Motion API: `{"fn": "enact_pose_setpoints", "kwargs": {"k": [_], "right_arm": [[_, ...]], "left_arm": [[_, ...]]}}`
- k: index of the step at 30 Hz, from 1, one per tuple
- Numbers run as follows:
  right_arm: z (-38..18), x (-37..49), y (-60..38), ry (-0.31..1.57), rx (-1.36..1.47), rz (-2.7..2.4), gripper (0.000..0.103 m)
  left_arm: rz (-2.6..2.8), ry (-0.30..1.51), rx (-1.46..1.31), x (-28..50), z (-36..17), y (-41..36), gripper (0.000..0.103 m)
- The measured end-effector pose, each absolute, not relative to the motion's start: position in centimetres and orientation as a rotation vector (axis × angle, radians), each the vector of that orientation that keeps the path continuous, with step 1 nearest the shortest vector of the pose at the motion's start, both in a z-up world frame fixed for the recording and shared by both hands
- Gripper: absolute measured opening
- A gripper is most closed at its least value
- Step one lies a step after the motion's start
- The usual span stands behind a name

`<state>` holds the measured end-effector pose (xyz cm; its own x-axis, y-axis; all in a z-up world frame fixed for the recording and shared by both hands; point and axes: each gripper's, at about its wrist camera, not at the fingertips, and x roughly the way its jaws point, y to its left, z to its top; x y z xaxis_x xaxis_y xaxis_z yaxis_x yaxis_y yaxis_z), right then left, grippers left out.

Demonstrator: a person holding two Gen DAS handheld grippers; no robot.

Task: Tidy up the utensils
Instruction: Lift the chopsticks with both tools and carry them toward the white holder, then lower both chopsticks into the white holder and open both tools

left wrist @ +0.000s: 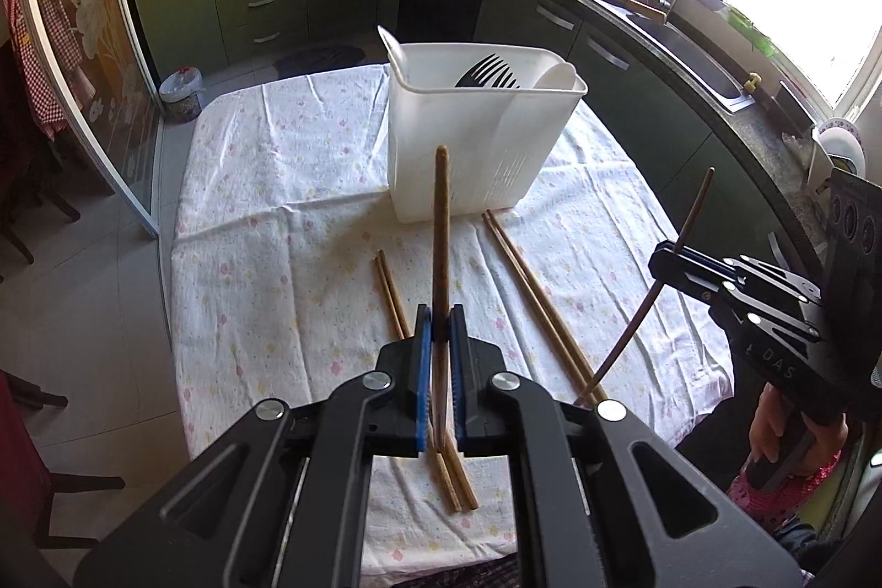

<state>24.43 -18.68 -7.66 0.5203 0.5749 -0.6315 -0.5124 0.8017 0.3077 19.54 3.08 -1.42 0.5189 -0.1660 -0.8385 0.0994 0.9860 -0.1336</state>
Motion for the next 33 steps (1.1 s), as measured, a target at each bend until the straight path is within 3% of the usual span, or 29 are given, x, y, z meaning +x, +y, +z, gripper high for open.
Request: {"fn": "enact_pose_setpoints", "kwargs": {"k": [7, 18, 24, 33], "right_arm": [[-7.3, 23.8, -19.3, 0.770, 0.099, 0.656, 0.007], [-7.9, 23.9, -20.9, 0.773, 0.141, 0.647, 0.007], [-6.4, 23.5, -21.5, 0.735, 0.131, 0.644, 0.007], [0.5, 22.9, -21.6, 0.571, 0.077, 0.613, 0.007]], "left_arm": [[-0.201, 0.894, -0.073, 20.5, 3.9, 2.1, 0.006], [-0.139, 0.555, -0.037, 25.4, 13.5, 0.4, 0.006], [-0.114, 0.552, -0.037, 29.4, 12.0, -0.4, 0.006], [-0.084, 0.650, -0.017, 32.6, 7.3, -0.7, 0.006]]}}
